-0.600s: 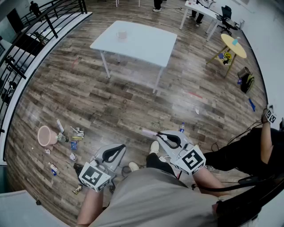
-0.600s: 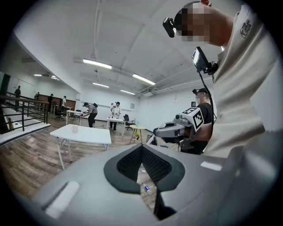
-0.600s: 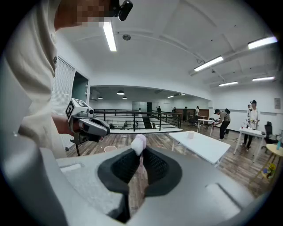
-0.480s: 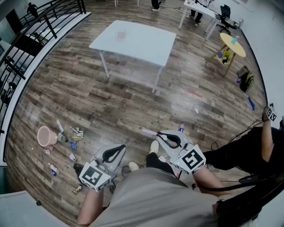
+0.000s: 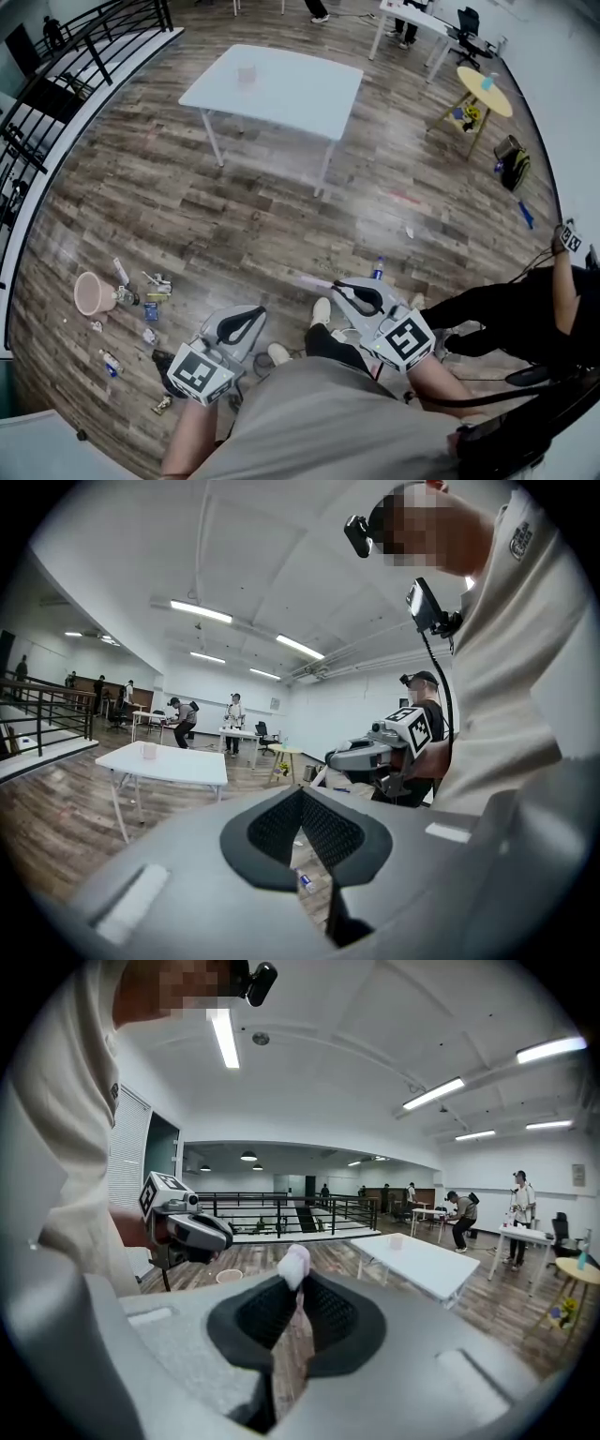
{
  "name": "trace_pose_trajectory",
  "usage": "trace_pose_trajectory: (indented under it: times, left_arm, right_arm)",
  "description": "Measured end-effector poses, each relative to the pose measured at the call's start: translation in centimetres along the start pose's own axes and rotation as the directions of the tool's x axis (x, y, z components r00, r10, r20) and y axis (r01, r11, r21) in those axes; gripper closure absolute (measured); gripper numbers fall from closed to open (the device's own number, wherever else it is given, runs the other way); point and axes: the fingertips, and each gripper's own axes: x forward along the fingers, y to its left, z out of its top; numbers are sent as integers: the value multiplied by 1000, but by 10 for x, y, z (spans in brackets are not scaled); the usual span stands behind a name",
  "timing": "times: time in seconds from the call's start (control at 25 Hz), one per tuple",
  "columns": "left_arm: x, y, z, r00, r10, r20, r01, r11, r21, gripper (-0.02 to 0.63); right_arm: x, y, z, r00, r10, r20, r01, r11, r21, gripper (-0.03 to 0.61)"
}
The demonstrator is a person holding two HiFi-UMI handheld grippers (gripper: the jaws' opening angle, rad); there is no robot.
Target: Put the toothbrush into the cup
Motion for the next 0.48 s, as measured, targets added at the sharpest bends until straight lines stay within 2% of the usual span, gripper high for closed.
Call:
trace_pose_trajectory:
  times: [0.24, 0.48]
  left_arm:
    - [15, 11, 2, 1000, 16, -13, -16, 1000, -1, 607]
    - [48, 29, 21, 998, 66, -16, -66, 998, 6, 607]
  right_arm:
    - [4, -18, -2, 1000, 6, 13, -6, 1000, 15, 554]
    - [24, -65, 10, 998, 56, 35, -56, 998, -11, 554]
